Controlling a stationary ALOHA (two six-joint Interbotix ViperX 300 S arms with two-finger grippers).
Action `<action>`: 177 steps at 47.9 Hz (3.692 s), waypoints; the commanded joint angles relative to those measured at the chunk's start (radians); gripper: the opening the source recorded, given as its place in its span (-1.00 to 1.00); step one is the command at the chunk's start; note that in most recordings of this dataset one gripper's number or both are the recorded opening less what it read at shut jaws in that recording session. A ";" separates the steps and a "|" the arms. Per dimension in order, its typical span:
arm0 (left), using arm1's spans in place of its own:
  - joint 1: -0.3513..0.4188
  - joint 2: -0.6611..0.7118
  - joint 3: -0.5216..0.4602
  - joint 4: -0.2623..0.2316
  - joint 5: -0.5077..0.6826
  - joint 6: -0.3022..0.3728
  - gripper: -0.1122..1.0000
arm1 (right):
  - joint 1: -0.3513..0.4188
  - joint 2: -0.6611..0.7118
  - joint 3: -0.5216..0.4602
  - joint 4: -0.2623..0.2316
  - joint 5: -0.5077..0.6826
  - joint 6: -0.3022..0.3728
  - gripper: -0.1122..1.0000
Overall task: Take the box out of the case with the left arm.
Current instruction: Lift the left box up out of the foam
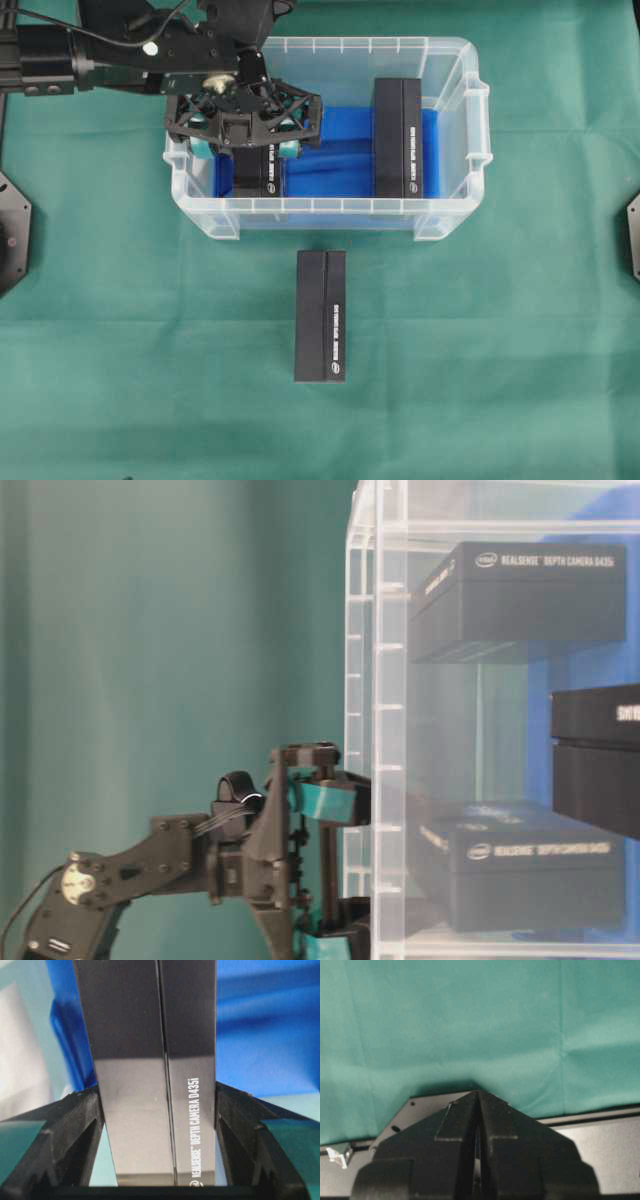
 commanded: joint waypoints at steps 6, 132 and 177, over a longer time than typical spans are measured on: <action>-0.008 -0.066 -0.110 0.000 0.098 0.003 0.30 | -0.002 0.003 -0.015 -0.002 -0.005 -0.002 -0.80; -0.008 -0.149 -0.433 0.015 0.443 0.002 0.30 | -0.002 0.002 -0.015 -0.005 -0.005 0.002 -0.80; -0.015 -0.152 -0.433 0.012 0.443 -0.002 0.30 | -0.002 0.002 -0.017 -0.005 -0.005 0.003 -0.80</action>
